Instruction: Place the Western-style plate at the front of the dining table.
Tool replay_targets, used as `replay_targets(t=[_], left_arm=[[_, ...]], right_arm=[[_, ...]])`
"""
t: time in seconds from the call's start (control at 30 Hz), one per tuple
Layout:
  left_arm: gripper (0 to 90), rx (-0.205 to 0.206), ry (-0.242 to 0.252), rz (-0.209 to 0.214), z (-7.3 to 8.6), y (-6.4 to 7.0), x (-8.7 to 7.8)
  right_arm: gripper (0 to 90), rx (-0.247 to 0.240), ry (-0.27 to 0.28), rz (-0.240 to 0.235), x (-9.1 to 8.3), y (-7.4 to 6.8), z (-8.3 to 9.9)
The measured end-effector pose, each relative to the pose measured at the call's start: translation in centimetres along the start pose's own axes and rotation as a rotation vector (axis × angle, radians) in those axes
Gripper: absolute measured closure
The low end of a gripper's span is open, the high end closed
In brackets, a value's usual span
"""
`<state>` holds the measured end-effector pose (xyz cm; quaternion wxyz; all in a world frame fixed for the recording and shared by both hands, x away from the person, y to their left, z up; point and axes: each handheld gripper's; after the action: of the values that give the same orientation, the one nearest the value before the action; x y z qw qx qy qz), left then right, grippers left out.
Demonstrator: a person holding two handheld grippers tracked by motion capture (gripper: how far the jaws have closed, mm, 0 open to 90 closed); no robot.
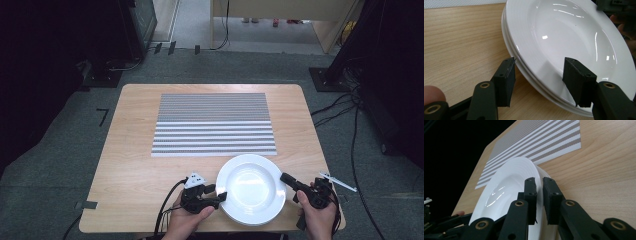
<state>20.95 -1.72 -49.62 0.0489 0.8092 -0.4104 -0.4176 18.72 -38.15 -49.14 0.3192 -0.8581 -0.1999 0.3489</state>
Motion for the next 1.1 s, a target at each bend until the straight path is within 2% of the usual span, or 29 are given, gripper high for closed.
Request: replay_targets(t=[0.13,0.33,0.43,0.6,0.67,0.83,1.1], left_arm=[[45.1,0.001,0.009,-0.008,0.0,0.1,0.0],[46.3,0.000,0.020,-0.012,0.1,0.1,0.0],[47.3,-0.011,0.025,-0.007,0.1,0.0,0.0],[47.7,-0.020,0.029,0.002,0.1,-0.1,0.0],[47.6,-0.022,0.031,0.002,0.1,-0.1,0.0],[51.2,-0.021,0.060,-0.006,0.0,0.1,-0.3],[55.1,-0.023,0.082,-0.008,-0.1,0.2,-0.6]], right_arm=[[83.3,-0.004,0.010,0.016,0.2,-0.1,0.2],[83.3,-0.004,0.018,0.011,0.4,0.0,0.2],[84.3,-0.004,0.022,-0.001,0.5,0.1,0.1],[84.9,-0.045,0.071,-0.047,0.8,0.0,0.1],[84.9,-0.040,0.086,-0.060,0.9,0.0,0.1],[84.2,-0.019,0.072,-0.032,1.3,0.2,0.2],[83.4,-0.014,0.059,-0.032,1.5,0.1,0.4]])
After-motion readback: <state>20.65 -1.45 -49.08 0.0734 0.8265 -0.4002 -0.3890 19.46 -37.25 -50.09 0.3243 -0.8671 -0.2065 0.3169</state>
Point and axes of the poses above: each handheld gripper's, and its own axes: x roughly forward along the jaws, z roughly out of its underside, y roughly to its right, and after that the axes turned 5 degrees about -y, right-handed
